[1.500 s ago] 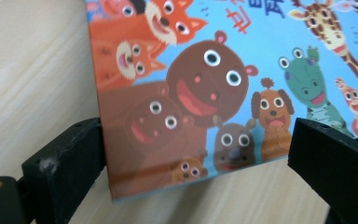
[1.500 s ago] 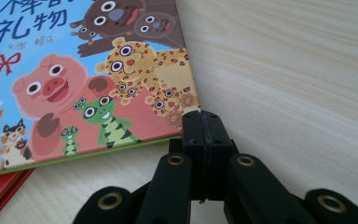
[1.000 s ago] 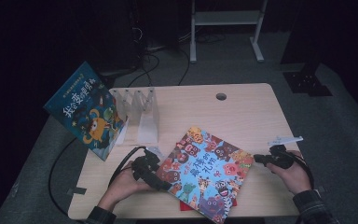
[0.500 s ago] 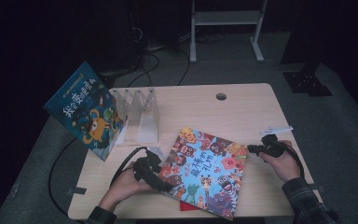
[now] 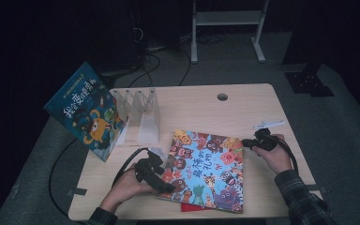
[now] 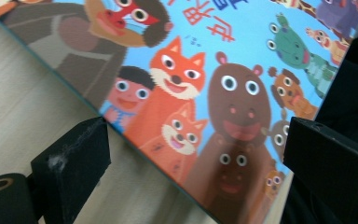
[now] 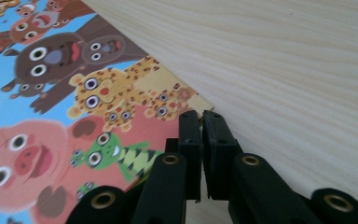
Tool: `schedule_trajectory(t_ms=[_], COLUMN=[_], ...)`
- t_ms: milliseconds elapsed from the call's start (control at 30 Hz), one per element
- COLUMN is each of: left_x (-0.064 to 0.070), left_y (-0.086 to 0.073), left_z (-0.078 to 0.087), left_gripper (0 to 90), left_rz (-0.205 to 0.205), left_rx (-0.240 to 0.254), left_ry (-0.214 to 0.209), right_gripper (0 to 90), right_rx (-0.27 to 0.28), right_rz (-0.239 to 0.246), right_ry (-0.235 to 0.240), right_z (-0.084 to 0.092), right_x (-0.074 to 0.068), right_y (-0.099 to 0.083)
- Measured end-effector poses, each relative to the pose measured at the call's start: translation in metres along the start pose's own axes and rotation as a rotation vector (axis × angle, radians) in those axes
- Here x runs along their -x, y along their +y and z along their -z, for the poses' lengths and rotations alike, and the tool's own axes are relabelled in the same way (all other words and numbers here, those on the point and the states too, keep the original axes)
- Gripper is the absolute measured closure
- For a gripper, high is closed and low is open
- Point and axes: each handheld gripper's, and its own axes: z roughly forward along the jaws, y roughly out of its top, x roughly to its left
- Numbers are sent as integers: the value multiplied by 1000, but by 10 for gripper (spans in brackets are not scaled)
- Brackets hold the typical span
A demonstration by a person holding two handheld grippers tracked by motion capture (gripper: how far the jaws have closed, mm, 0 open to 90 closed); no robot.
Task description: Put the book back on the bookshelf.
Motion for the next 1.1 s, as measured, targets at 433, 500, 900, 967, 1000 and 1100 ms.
schedule_trajectory(t_ms=[433,500,900,967,1000,1100], left_x=[-11,-11,-10,-11,-11,-10], left_y=[7,7,7,7,7,7], left_z=[0,-1,-4,-4,-4,-4], left_gripper=[32,32,31,31,31,31], left_rz=[36,34,24,26,27,26], left_rx=[40,40,28,27,27,27], left_ry=[35,35,31,30,30,30], right_gripper=[563,507,334,329,319,334], right_rx=[34,43,88,90,89,84], right_rz=[-13,-13,-66,-71,-80,-82], right_ry=[108,108,57,53,60,79], right_z=[20,17,-8,-12,-14,-17], right_x=[-18,-20,-3,-1,-1,0], right_y=[-19,-19,-3,0,1,4])
